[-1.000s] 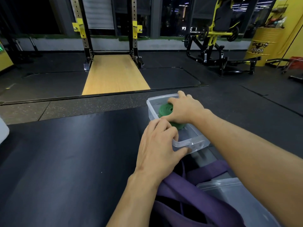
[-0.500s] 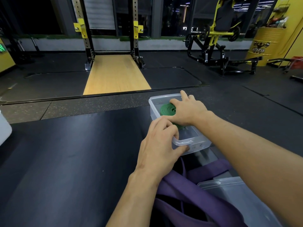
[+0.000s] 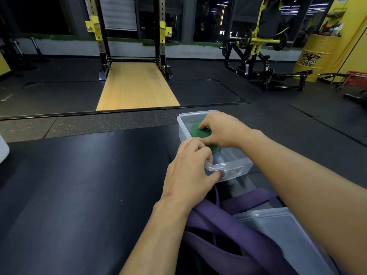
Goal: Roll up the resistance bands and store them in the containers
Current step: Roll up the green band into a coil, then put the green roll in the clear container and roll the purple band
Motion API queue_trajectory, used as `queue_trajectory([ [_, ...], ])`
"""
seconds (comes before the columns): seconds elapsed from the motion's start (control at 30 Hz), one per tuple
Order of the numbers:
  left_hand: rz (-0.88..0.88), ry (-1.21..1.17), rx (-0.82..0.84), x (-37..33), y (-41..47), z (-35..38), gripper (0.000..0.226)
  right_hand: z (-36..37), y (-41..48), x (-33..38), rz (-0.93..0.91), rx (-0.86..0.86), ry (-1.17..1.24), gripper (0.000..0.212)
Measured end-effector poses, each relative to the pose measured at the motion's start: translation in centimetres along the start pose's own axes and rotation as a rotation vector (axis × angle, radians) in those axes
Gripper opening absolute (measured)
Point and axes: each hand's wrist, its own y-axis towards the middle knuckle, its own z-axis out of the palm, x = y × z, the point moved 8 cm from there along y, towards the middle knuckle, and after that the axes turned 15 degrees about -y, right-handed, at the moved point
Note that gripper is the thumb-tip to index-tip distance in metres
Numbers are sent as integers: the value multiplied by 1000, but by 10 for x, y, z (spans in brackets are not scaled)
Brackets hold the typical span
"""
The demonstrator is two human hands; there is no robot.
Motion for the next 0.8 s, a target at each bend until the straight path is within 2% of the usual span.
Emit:
queue_trajectory([
  [0.13,2,-12,-11,3,0,0,34,-2,-12,4,15,-13,105,43],
  [0.27,12,-31,5,3,1,3,37,-4,-38,1,8,-29,229,26],
  [0.47,-25,-68,5,-4,1,-9,23,-22,-88,0,76,-50,302,31],
  [0.67,-54,-98,-70,-21,-14,-46,11,-39,-128,21,43,-92,329,24],
  [0.8,-70,-59,50,-30,-44,-57,6,-57,-152,34,71,-183,306,21],
])
